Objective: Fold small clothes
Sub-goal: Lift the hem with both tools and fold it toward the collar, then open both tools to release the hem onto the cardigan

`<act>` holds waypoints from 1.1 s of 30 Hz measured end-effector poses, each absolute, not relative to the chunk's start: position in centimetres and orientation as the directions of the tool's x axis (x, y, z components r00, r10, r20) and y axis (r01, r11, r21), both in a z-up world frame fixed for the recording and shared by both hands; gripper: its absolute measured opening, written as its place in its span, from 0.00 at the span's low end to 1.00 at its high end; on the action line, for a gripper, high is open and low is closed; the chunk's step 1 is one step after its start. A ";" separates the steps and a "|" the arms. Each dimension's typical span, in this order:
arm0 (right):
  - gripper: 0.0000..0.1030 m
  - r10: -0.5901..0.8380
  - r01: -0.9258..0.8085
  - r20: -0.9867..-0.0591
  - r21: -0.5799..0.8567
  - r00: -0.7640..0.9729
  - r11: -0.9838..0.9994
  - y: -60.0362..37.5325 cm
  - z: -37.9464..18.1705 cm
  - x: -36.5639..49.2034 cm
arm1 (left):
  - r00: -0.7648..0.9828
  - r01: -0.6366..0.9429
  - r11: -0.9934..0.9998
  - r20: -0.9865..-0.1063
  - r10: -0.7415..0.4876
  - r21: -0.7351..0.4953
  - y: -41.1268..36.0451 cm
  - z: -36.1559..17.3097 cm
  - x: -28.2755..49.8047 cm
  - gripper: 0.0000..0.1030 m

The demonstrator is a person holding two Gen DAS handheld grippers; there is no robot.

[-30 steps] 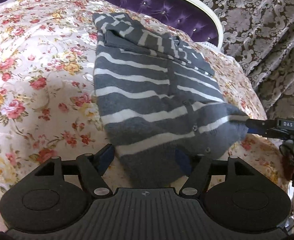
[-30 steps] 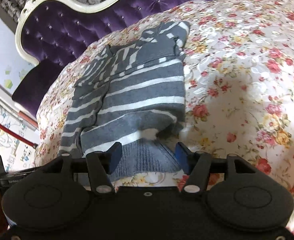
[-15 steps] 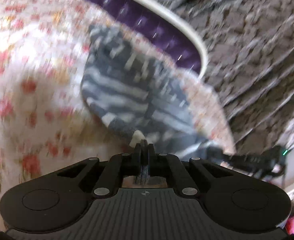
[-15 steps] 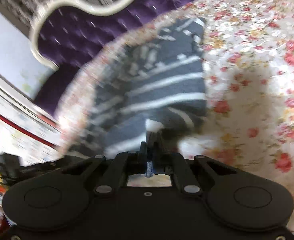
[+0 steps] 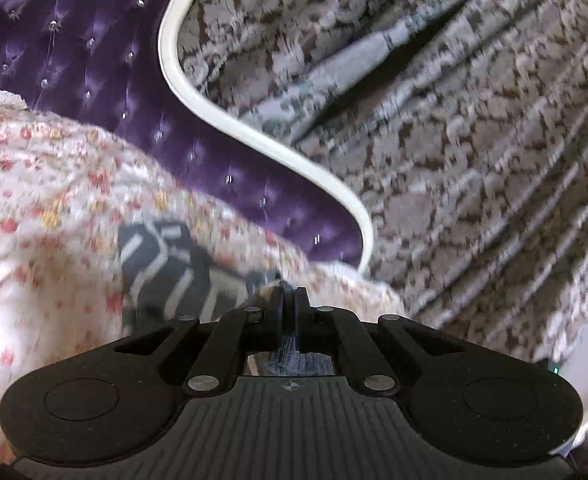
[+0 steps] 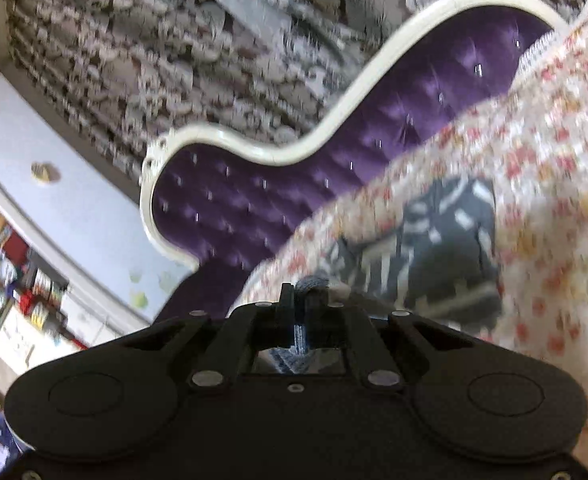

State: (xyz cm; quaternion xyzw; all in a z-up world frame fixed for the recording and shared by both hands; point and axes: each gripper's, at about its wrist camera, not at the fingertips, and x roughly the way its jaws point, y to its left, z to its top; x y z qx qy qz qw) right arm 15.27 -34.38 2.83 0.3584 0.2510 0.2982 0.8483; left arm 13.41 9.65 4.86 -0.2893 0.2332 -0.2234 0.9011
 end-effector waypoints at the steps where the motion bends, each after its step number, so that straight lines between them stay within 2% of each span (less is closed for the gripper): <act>1: 0.12 0.673 -0.318 -0.204 0.760 0.711 0.566 -34.4 2.8 16.3 | 0.799 0.262 0.731 -0.284 -0.531 -0.631 9.8 5.0 14.3 0.04; 10: 0.12 0.583 -0.216 -0.238 0.769 0.777 0.602 -34.1 0.3 24.8 | 0.838 0.182 0.765 -0.310 -0.449 -0.617 10.1 3.8 24.0 0.04; 22: 0.13 0.499 -0.070 -0.400 0.723 0.769 0.687 -33.0 -6.3 32.5 | 0.806 0.006 0.807 -0.475 -0.354 -0.590 10.5 -2.8 33.3 0.05; 25: 0.18 0.473 -0.040 -0.427 0.709 0.771 0.704 -33.2 -7.6 32.9 | 0.797 -0.019 0.821 -0.504 -0.332 -0.570 10.6 -4.1 34.2 0.06; 26: 0.18 0.462 -0.031 -0.437 0.700 0.771 0.714 -33.3 -7.9 33.0 | 0.800 -0.030 0.828 -0.510 -0.315 -0.560 10.6 -4.3 34.3 0.08; 27: 0.18 0.453 -0.025 -0.443 0.693 0.774 0.721 -33.4 -8.0 33.0 | 0.803 -0.042 0.836 -0.516 -0.298 -0.547 10.8 -4.6 34.4 0.25; 29: 0.20 0.444 -0.021 -0.439 0.692 0.781 0.721 -33.7 -8.1 33.1 | 0.808 -0.059 0.844 -0.522 -0.273 -0.533 11.1 -4.9 34.6 0.46; 30: 0.31 0.437 -0.017 -0.436 0.693 0.787 0.721 -33.8 -8.0 33.1 | 0.811 -0.063 0.847 -0.521 -0.265 -0.528 11.3 -5.0 34.6 0.47; 31: 0.48 0.427 -0.011 -0.434 0.691 0.793 0.723 -34.0 -7.9 32.9 | 0.810 -0.073 0.852 -0.529 -0.252 -0.518 11.4 -5.0 34.6 0.48; 33: 0.59 0.409 -0.011 -0.426 0.682 0.807 0.732 -34.2 -7.4 32.7 | 0.808 -0.093 0.865 -0.545 -0.224 -0.493 11.4 -4.8 34.6 0.55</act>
